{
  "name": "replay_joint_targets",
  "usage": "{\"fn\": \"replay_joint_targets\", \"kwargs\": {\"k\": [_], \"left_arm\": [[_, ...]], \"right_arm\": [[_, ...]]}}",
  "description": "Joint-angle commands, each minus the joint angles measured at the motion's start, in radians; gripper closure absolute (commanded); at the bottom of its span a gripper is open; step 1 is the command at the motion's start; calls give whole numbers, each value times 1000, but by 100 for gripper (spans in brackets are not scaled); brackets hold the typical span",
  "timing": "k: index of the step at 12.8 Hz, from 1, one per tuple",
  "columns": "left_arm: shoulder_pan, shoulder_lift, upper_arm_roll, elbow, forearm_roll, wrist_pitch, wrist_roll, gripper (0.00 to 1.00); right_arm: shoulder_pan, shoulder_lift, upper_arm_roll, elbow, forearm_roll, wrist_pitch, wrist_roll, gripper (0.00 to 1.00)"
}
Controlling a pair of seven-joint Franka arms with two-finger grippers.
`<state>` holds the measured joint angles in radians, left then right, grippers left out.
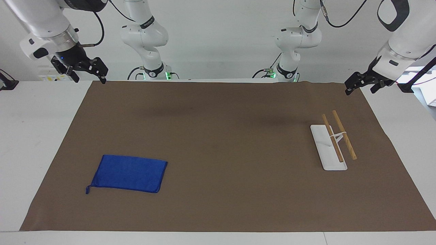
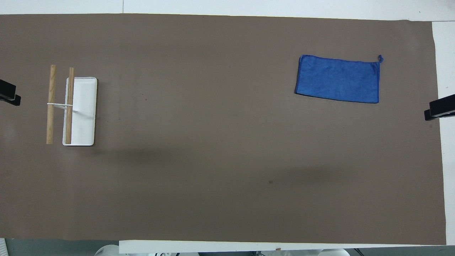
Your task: Right arm passes towel to left arm to hang
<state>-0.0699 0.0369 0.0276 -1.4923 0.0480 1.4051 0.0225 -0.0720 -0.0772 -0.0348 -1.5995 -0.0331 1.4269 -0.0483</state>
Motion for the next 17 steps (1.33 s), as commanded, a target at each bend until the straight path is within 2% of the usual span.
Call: {"fn": "replay_joint_targets", "kwargs": {"k": [1,7,8,9,12,15,17], "left_arm": [[7,-23,-3,-23,4,-6,16,0],[7,-23,-3,-23,6,-8,16,0],[7,-23,-3,-23,4,-6,16,0],[7,-23,-3,-23,4,-6,16,0],[7,-23,-3,-23,4,-5,16,0],[7,-23,-3,-23,4,-6,16,0],[7,-23,-3,-23,6,-6,16,0]], "right_arm": [[-9,-21,7,-27,4,15,-18,0],[-11,-23,7,-27,18,-11,-25,0],[0,-23,16,-31,15,7,-27,0],[14,-16,16,-54,16,86,-21,0],[21,95,16,-56,16,211,2,0],[52,265,18,-56,19,375,18,0],[55,348,18,-57,21,463,42,0]]}}
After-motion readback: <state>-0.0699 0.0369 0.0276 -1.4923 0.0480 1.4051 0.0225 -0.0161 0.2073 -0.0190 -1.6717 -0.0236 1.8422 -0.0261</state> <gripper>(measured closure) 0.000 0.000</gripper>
